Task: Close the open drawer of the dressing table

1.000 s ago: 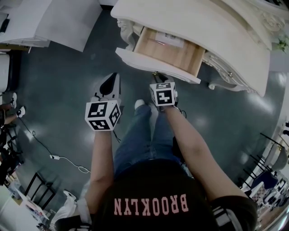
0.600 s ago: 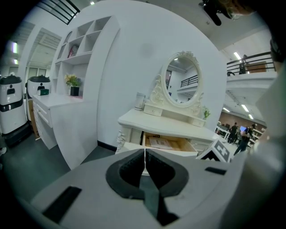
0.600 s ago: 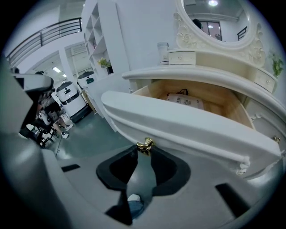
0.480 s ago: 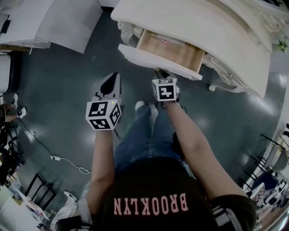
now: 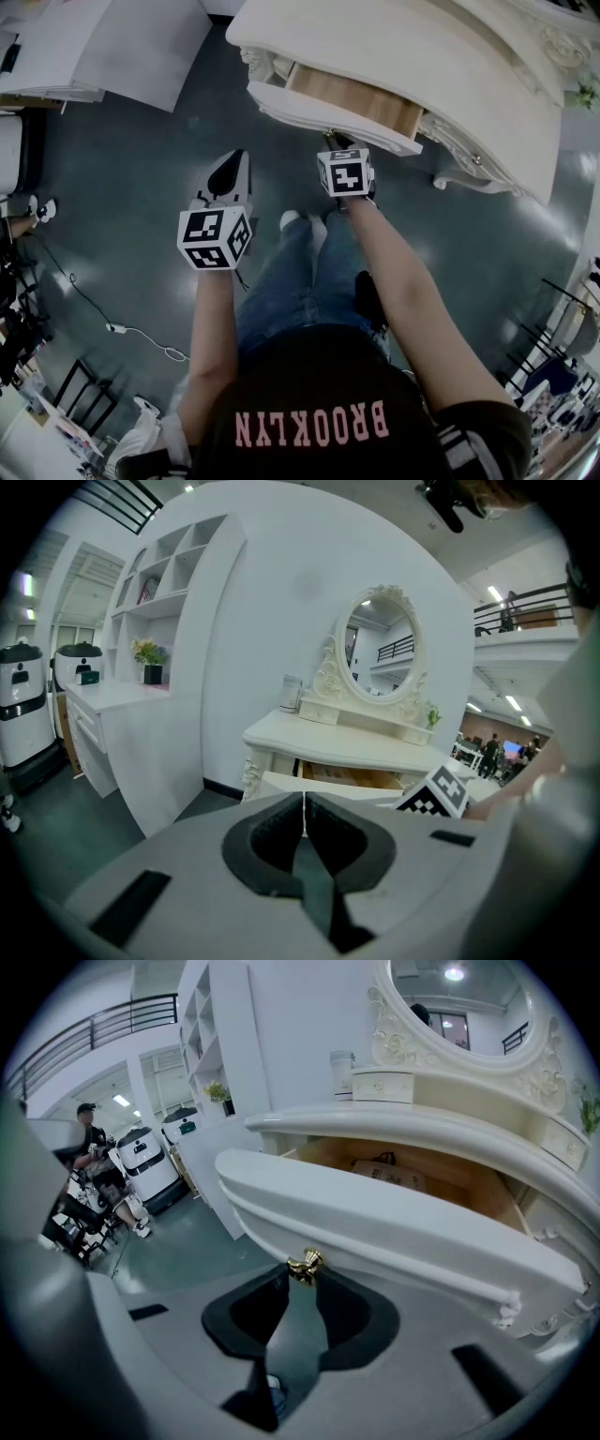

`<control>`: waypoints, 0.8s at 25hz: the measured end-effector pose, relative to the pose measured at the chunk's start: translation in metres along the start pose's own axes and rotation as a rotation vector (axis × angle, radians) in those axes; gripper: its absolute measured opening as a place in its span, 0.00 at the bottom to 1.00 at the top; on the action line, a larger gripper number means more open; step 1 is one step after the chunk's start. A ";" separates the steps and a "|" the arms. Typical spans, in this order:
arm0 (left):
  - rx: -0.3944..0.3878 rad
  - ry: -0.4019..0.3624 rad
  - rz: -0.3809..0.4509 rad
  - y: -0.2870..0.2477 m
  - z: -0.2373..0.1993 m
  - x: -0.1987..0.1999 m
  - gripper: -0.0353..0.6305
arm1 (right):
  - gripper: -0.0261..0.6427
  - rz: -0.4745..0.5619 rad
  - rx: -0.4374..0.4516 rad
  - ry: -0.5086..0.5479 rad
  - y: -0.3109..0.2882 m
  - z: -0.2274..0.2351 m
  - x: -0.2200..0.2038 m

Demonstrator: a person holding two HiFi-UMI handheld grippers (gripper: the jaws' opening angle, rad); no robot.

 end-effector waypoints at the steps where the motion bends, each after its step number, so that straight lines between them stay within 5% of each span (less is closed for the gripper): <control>1: 0.000 -0.001 0.000 0.000 0.000 0.000 0.06 | 0.16 0.001 -0.002 0.001 -0.001 0.002 0.002; 20: -0.003 -0.011 -0.017 -0.007 0.006 -0.003 0.06 | 0.16 0.025 -0.031 0.017 -0.020 0.033 0.026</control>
Point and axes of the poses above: the fingertips, and each gripper's own axes: y backward along the fingers, z to its right, x out of its top, the point moved 5 cm from there along y, backward along the fingers, and after that the axes turned 4 degrees about y, right-handed, at the moved point
